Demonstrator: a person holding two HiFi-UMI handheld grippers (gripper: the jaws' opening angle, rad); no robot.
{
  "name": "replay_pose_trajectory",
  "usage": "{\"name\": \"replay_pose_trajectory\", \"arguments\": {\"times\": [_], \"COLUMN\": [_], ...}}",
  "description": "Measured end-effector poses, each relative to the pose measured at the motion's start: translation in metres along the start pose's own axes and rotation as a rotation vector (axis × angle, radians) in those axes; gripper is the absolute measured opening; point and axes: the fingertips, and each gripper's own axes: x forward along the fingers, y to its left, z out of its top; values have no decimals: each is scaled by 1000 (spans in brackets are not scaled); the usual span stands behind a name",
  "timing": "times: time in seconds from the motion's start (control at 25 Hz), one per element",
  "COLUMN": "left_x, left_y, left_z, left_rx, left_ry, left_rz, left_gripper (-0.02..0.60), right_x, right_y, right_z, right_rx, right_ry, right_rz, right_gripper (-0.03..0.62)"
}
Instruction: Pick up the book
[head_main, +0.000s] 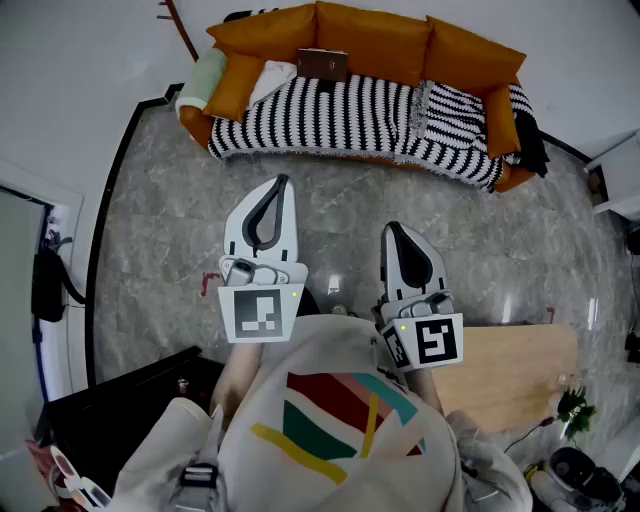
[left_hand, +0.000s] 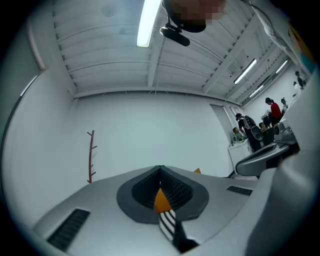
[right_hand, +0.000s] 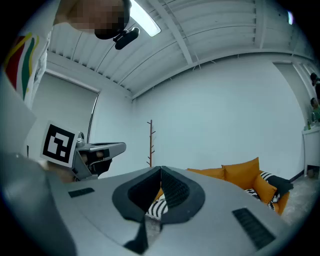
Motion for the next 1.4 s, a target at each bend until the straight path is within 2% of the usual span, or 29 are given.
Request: {"name": "replay_pose_trajectory", "arguments": {"times": [0.48,0.72,0.96,1.12,1.4], "left_x": [-2,-1,33,61,138], "left_y": [26,42,46,48,102], "left_z": [-13,-24,-30,-57,-71], "left_rx": [7,-30,-64,-49,-87], "left_ry": [41,56,36,78,73], "left_rz": [40,57,29,-25,-25], "left_gripper": [-5,-6,-6,-6,-6], "right_x": [12,19,52,82,169], "right_y": [14,16,-1,-8,-27], "right_z": [-3,-28,-27,-44,-36], "right_rx": [9,70,57,70,48], "right_ry": [-10,54,64,112,144], "right_rz": [34,53,32,19,24], "right_gripper": [12,12,12,14,12]}}
